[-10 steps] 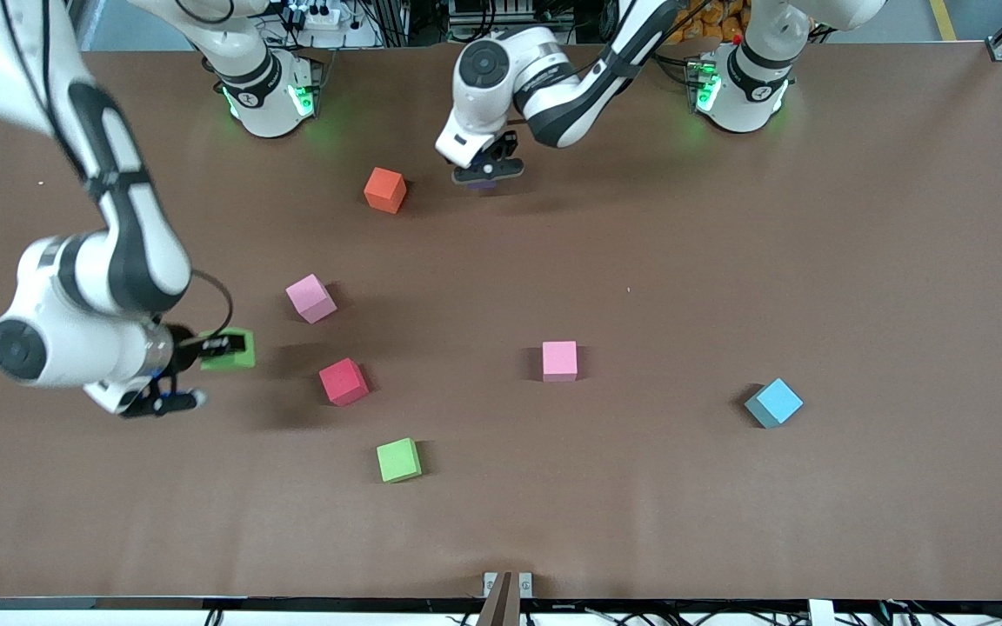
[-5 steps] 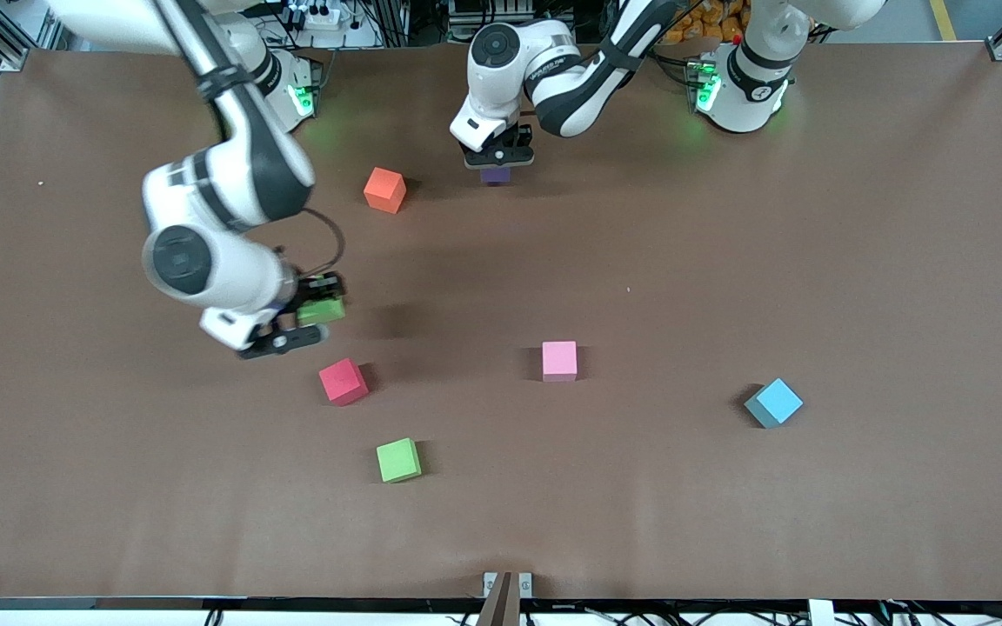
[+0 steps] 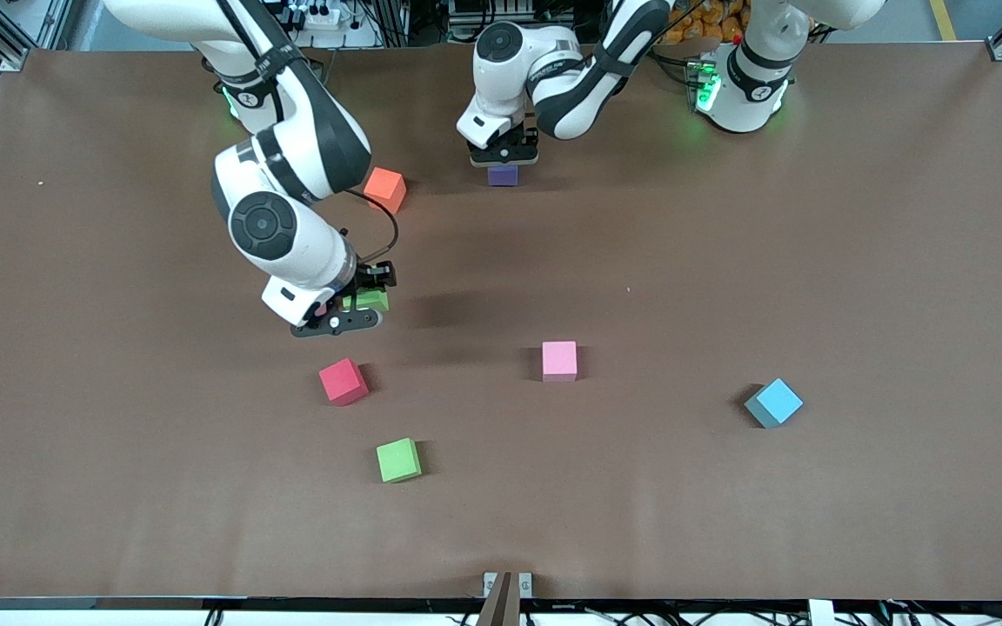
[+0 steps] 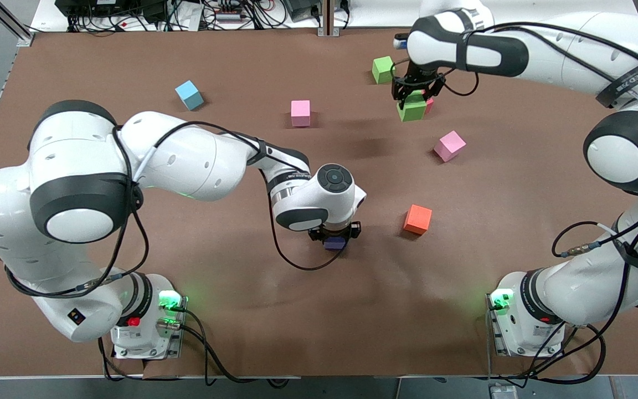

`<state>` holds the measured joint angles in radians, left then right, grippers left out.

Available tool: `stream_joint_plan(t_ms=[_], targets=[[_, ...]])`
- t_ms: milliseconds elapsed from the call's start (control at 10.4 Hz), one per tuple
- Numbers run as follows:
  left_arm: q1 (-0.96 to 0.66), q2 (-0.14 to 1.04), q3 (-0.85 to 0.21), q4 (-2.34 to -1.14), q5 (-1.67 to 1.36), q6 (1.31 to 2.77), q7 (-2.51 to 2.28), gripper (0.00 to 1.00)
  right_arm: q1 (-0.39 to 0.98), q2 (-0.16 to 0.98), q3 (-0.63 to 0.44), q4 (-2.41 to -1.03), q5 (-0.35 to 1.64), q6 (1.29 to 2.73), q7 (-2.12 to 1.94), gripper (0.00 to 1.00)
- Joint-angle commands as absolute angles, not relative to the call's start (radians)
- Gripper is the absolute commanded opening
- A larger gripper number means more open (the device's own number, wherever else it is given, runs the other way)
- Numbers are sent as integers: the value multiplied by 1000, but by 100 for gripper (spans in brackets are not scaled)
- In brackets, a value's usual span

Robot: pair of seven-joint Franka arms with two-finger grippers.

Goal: Arrange blocks into number 1
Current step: 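Carry the purple cube with the left gripper while the right gripper carries green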

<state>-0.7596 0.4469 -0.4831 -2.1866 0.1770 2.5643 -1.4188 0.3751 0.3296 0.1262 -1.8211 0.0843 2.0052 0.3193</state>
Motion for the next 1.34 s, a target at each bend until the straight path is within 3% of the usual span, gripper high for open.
stream_joint_plan(t_ms=[0,288,479,671,958,1246], targets=[[-727,439,-503,-2186,212,2580,-1468,100,512,316,117,-1864,98,2042,452,8],[-672,373,-526,-2184,212,2559,-1465,100,598,321,117,-1914,98,2081,494,8],[-637,278,-547,-2190,213,2450,-1450,100,644,331,118,-1988,100,2218,525,8],[-566,191,-597,-2197,213,2343,-1428,100,682,340,117,-1985,174,2230,532,8],[-383,40,-655,-2240,181,2247,-1149,100,709,368,117,-1985,196,2267,540,8],[-200,-18,-655,-2224,87,2208,-836,100,764,419,117,-1980,195,2325,638,9]])
